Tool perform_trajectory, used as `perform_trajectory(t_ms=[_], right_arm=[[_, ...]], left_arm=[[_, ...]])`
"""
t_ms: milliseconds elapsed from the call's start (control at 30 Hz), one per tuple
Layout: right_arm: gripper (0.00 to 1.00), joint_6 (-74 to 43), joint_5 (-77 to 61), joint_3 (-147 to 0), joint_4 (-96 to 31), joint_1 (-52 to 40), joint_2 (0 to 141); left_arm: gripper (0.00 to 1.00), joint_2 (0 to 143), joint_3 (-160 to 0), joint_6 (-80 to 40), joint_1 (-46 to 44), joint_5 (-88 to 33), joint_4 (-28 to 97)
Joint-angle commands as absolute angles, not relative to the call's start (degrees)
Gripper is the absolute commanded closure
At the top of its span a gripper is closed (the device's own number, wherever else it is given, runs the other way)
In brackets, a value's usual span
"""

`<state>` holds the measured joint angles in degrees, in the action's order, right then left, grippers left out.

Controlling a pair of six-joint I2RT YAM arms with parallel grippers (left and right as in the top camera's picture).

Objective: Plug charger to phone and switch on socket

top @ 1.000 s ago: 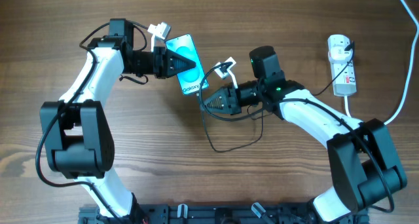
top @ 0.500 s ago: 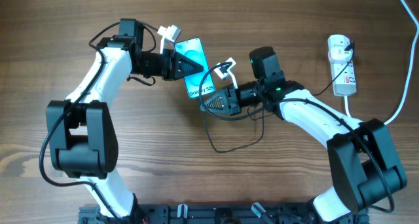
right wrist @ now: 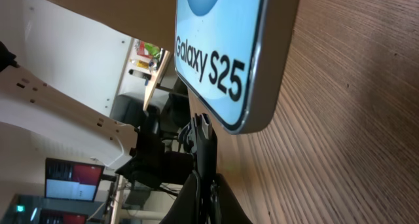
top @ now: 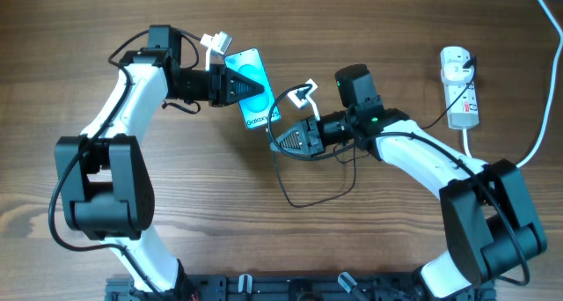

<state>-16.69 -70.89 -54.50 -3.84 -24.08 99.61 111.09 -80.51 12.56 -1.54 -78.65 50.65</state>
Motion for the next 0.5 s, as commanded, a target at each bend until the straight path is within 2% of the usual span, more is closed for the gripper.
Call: perform_trajectory(t_ms=[0, 467], right_arm=[[0.96, -16.49, -71.96, -54.72, -3.49, -23.81, 98.80], [0.96, -16.71, -71.24, -54.72, -1.32, -23.55, 98.80]], left_arm=[[0.94, 109.62, -80.62, 12.69, -2.92, -80.05, 50.81], [0.93, 109.62, -80.62, 12.86, -3.09, -78.96, 50.59]])
